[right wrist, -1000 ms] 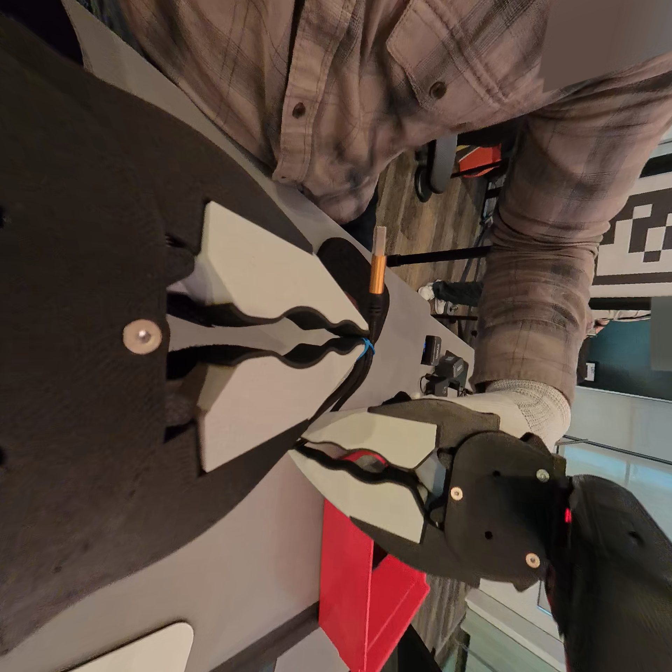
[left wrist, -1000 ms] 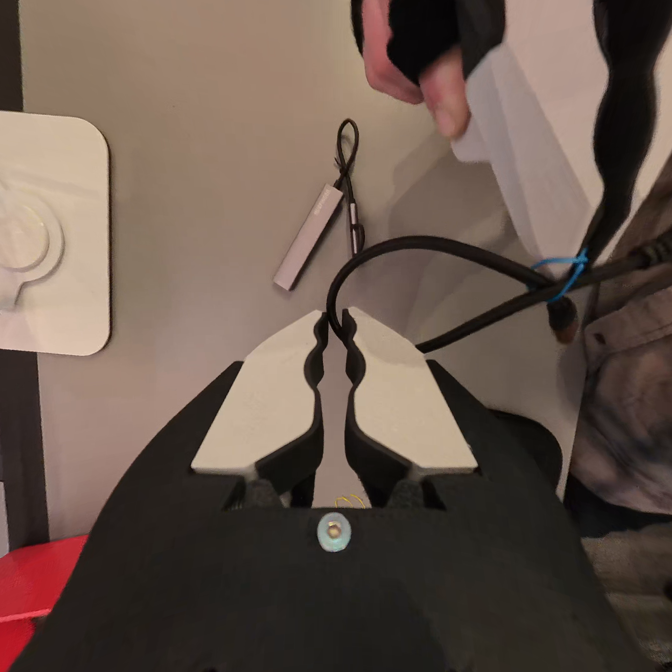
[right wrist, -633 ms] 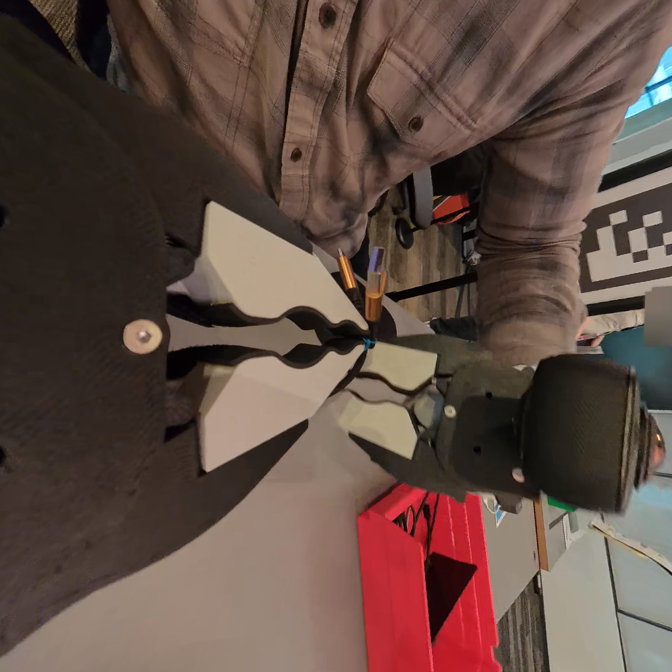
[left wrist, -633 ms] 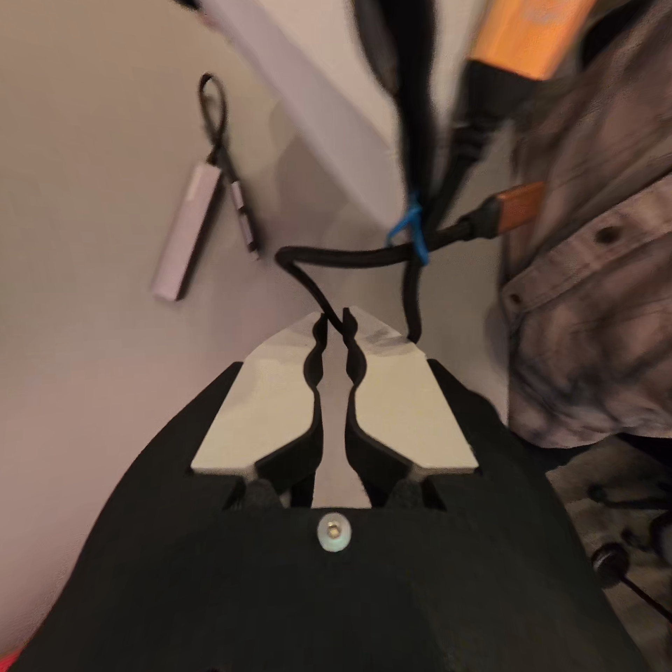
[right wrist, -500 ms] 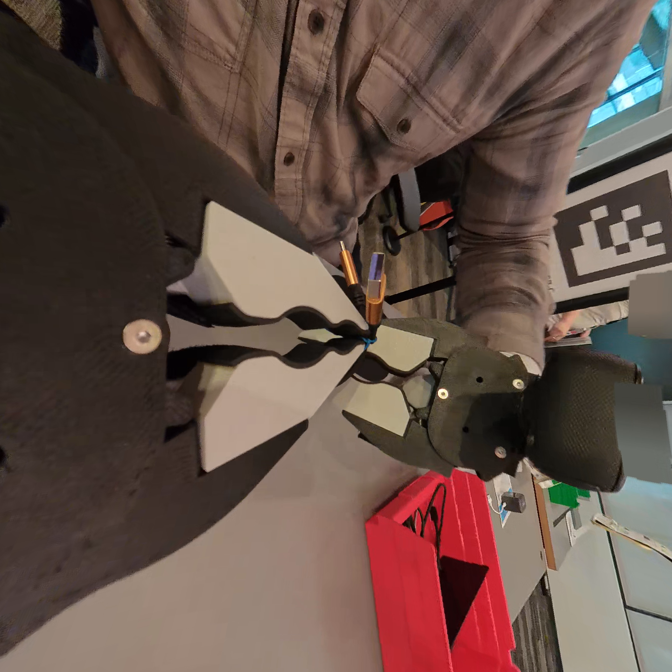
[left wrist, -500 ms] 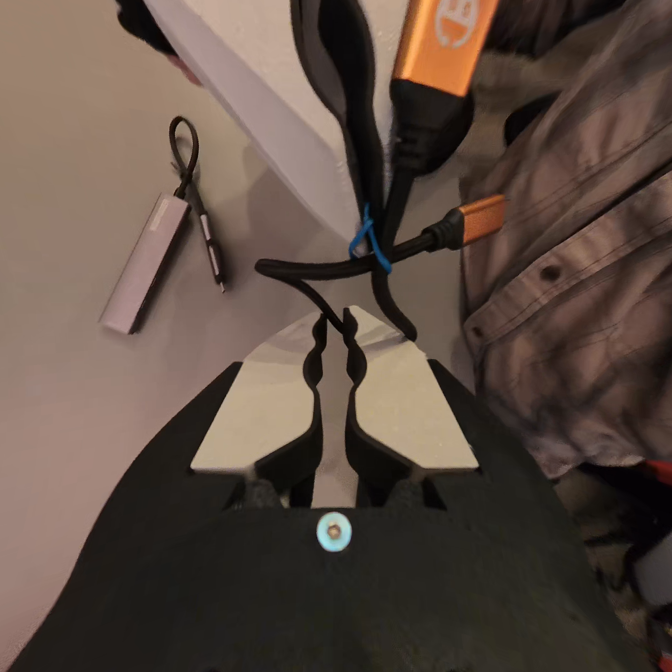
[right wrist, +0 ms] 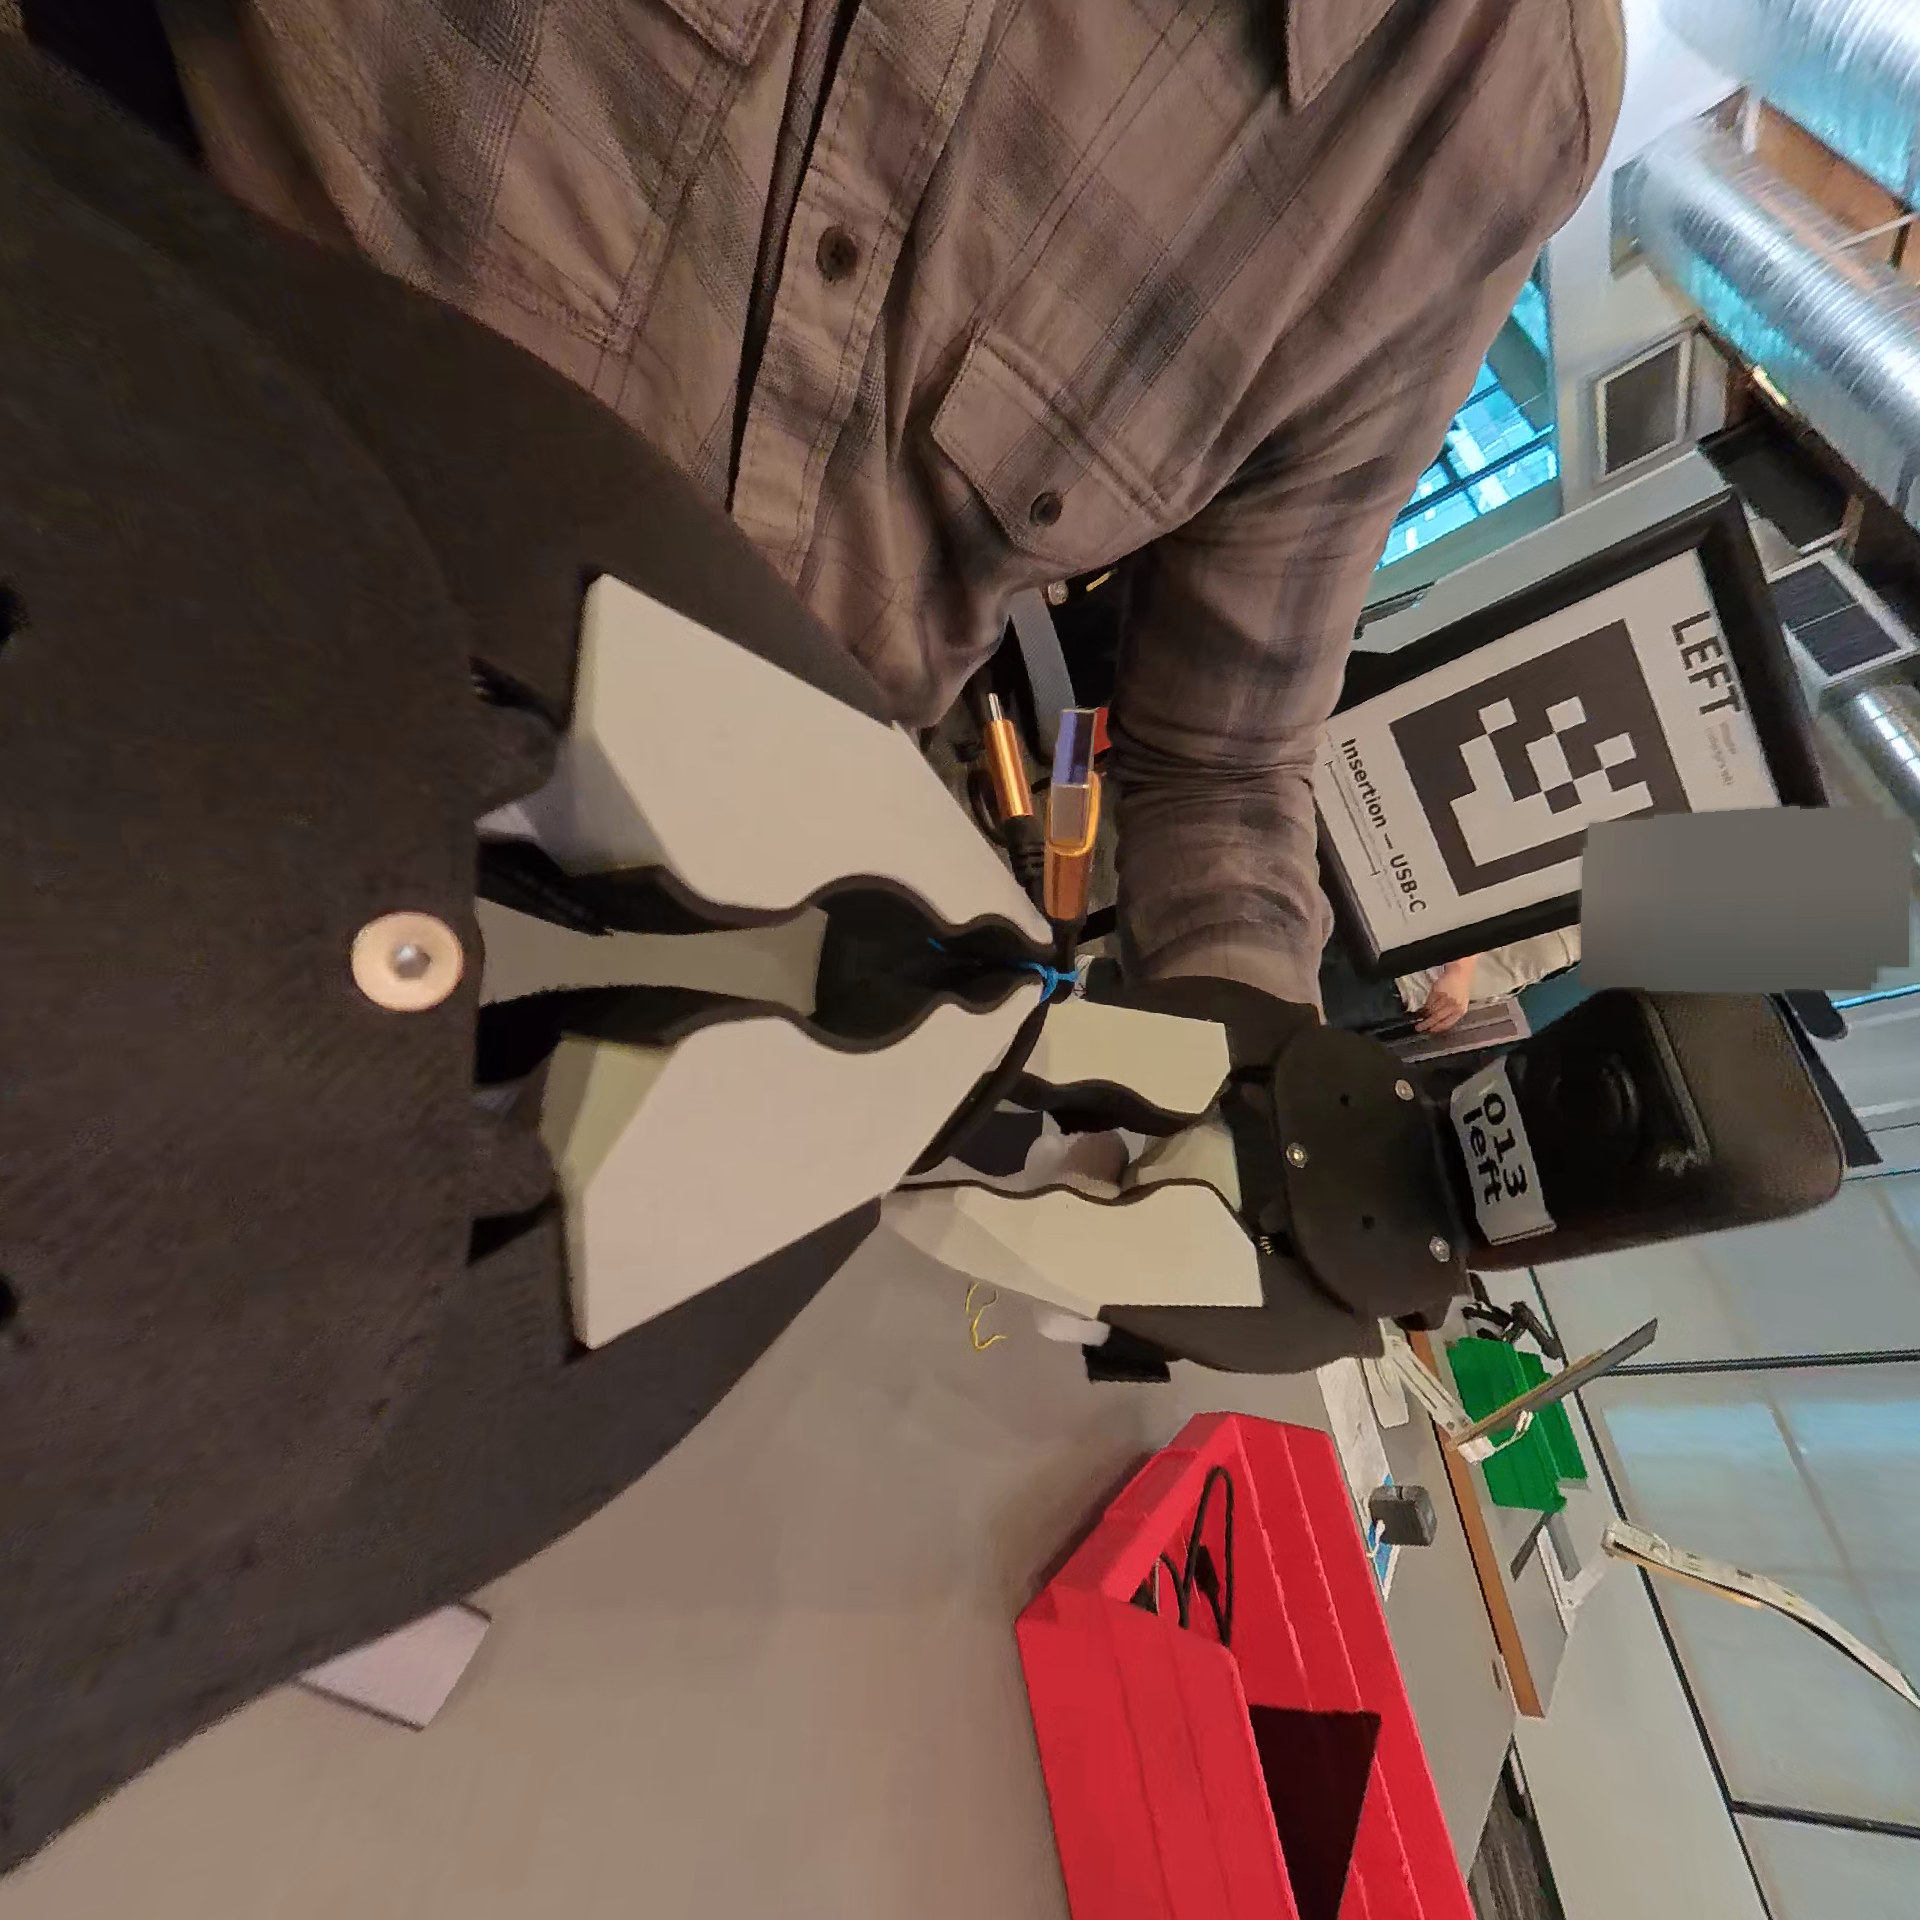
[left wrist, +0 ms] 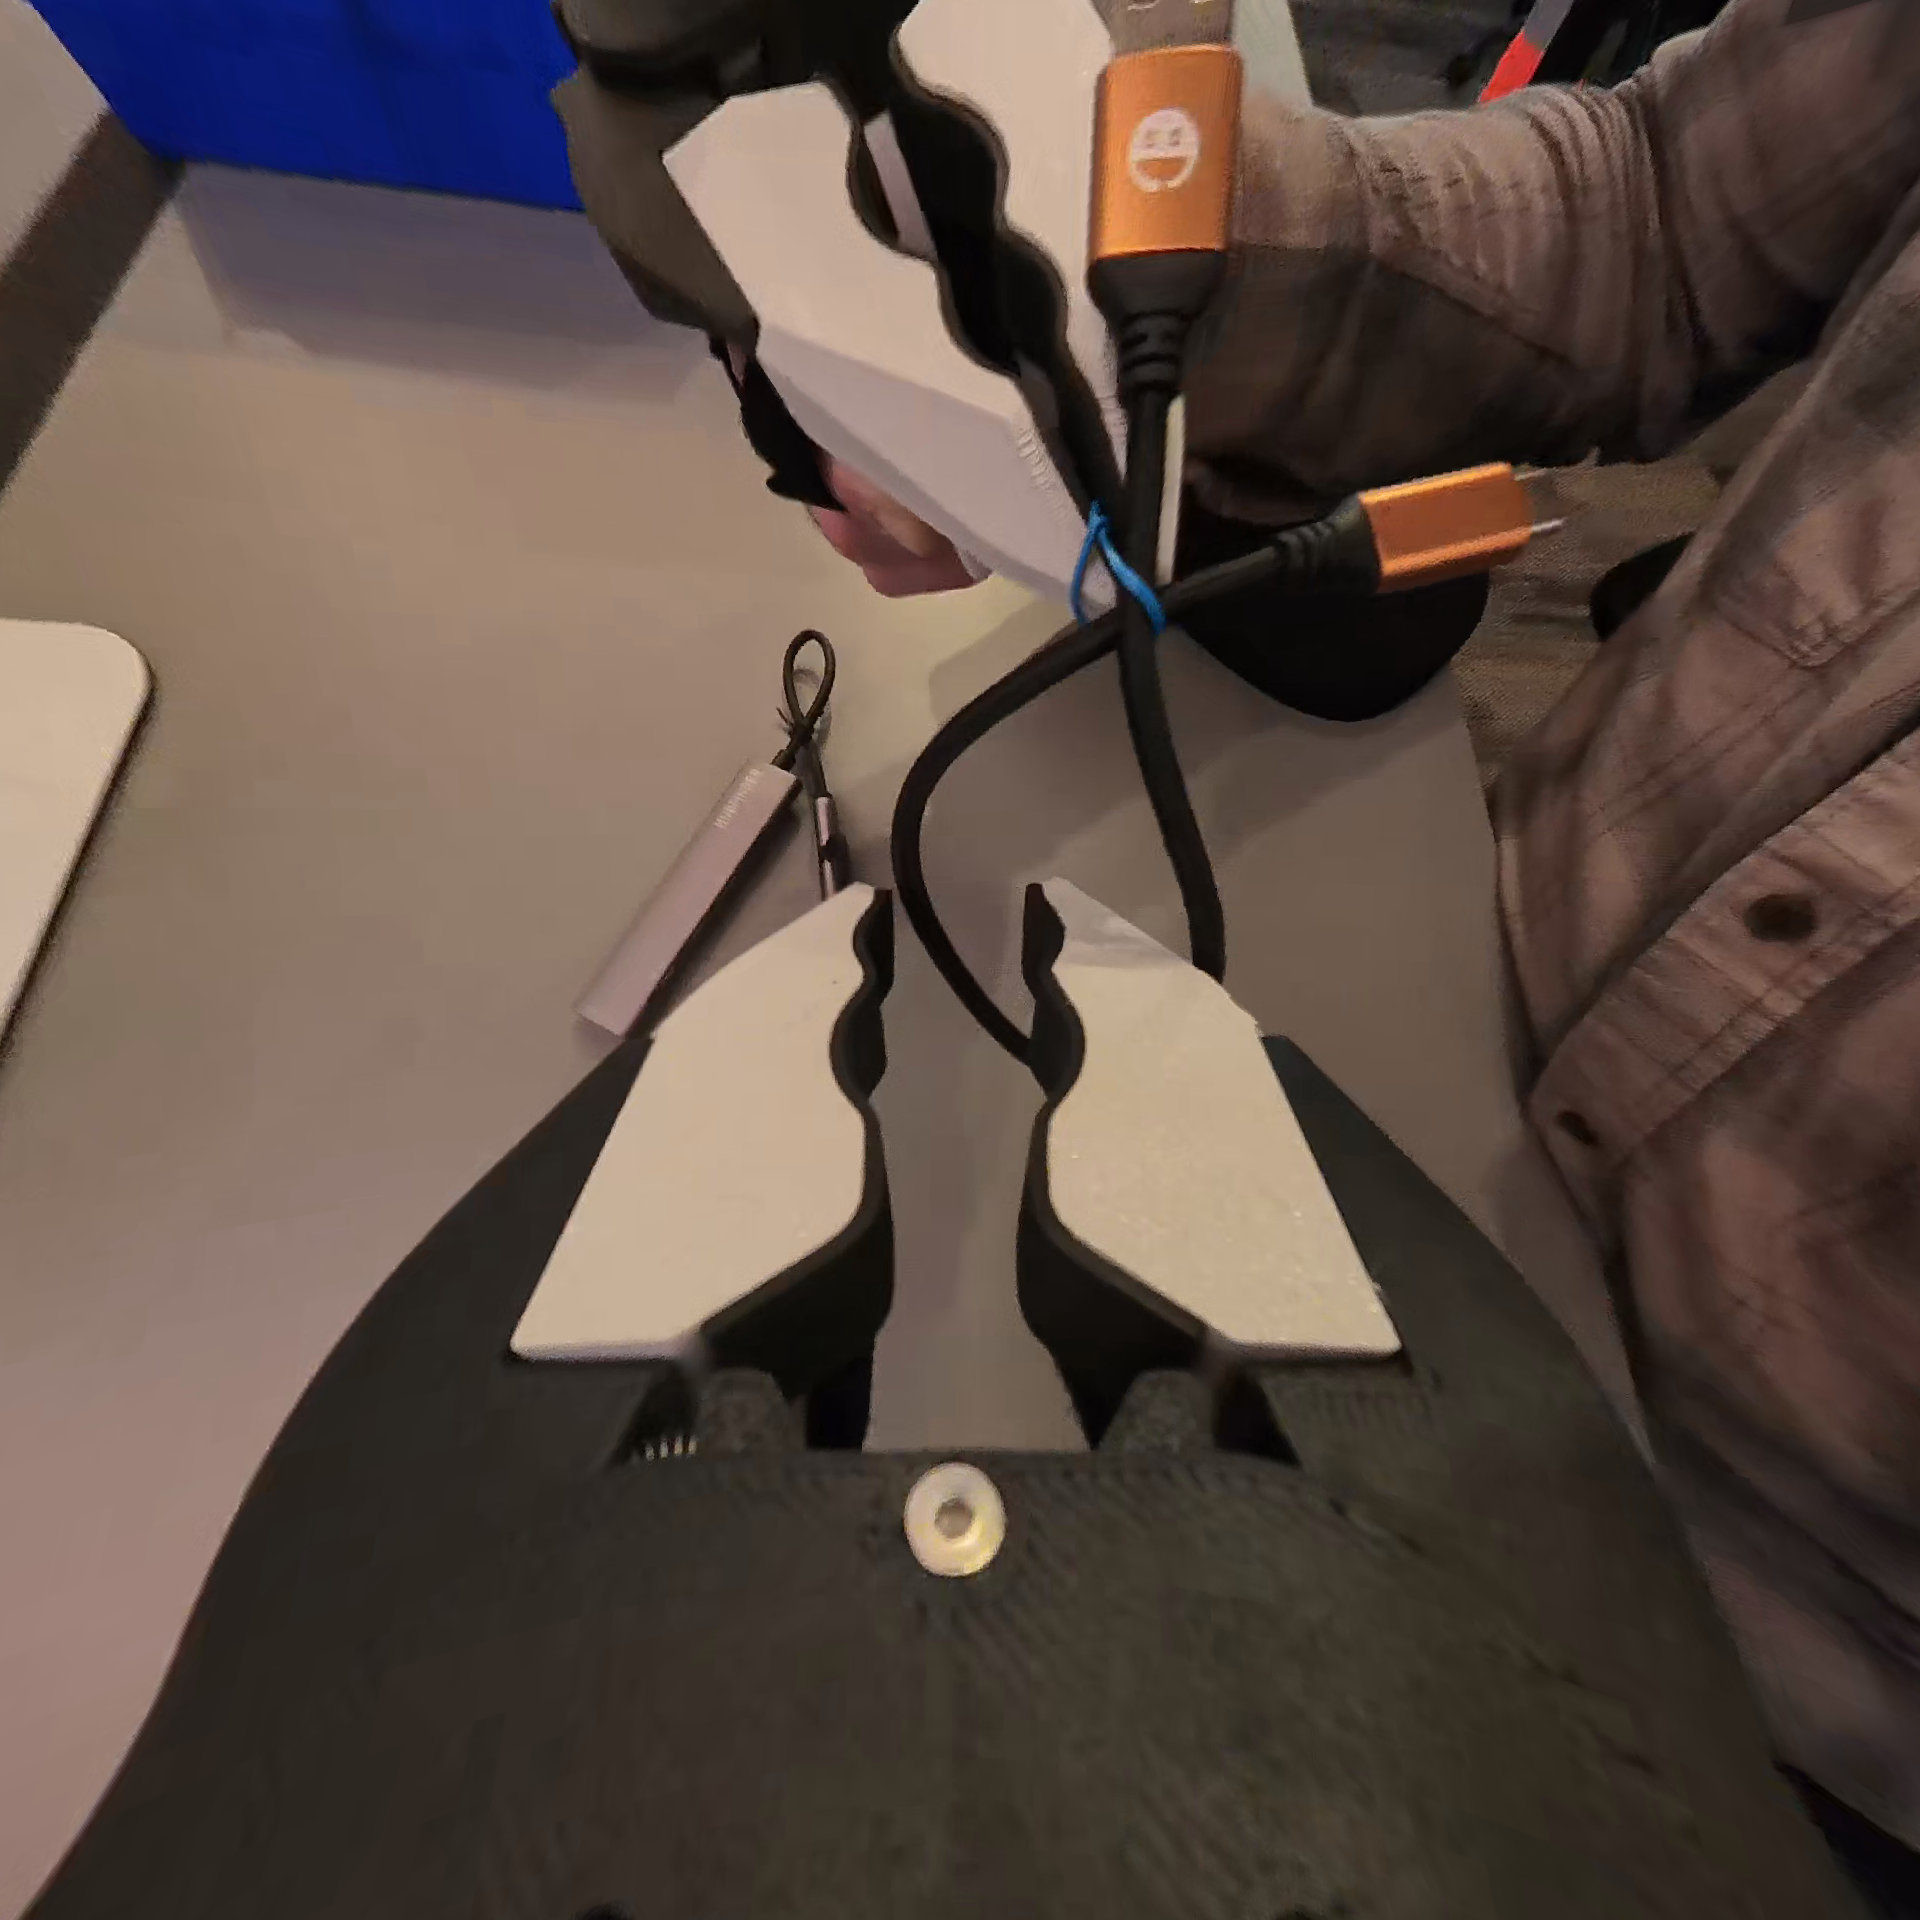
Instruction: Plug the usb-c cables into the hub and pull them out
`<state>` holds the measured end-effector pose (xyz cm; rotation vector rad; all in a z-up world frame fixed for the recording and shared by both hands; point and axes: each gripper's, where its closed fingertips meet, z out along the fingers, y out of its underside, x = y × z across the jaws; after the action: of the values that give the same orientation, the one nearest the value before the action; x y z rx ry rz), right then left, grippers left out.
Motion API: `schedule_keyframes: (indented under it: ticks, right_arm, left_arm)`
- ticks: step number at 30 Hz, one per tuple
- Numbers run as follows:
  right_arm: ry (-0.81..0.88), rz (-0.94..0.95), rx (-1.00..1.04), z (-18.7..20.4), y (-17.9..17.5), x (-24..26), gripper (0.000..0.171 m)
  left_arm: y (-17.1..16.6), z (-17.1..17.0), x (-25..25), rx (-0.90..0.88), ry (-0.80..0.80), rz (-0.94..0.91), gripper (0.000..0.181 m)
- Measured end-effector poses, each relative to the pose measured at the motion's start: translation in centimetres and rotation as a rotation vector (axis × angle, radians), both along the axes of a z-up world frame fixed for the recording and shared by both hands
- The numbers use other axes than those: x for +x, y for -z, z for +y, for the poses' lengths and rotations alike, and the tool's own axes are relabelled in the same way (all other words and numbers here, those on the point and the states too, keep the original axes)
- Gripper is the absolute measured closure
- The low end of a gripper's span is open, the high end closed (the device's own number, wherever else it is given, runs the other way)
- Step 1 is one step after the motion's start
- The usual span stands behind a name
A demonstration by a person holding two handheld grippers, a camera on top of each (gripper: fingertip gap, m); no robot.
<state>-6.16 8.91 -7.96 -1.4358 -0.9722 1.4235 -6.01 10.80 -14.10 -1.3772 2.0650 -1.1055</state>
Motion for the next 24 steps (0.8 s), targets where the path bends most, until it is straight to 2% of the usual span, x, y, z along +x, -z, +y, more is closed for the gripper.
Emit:
schedule_keyframes:
  ticks: [4,10,12,21,24]
  right_arm:
    - [-0.013,0.021,-0.022,-0.1,-0.2,-0.1,0.171]
    - [-0.005,-0.041,-0.054,0.4,1.0,-0.4,0.171]
    - [0.003,-0.056,-0.057,0.7,1.3,-0.3,0.171]
    - [0.006,-0.091,-0.118,1.2,2.2,0.8,0.171]
    - [0.012,-0.084,-0.150,1.5,2.6,0.9,0.171]
  left_arm:
    - [0.8,2.4,-0.2,0.176,-0.053,-0.011,0.147]
    - [2.5,1.6,0.1,0.419,0.019,0.034,0.121]
    - [2.6,0.8,0.5,0.393,0.029,0.038,0.109]
    - [-0.1,-2.5,2.2,0.080,-0.022,-0.142,0.089]
    - [-1.9,-2.4,2.8,-0.019,-0.091,-0.230,0.082]
